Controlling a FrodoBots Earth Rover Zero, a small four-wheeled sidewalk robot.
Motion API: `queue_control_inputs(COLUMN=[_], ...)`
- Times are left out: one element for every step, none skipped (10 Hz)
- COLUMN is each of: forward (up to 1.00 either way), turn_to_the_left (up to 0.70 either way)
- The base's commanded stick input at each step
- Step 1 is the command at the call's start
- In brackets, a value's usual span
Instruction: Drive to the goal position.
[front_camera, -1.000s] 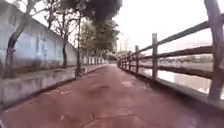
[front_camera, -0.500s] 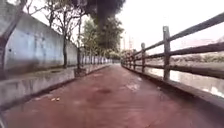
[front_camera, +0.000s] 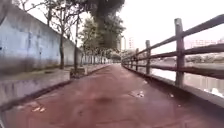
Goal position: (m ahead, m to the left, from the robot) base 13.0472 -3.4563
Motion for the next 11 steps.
queue_control_inputs(forward=[1.0,1.0,1.0,1.0,1.0,1.0,1.0,1.0,1.0,1.0,1.0], turn_to_the_left=[0.27,0.12,0.0,0.0,0.0,0.0,0.0,0.0,0.0,0.0,0.0])
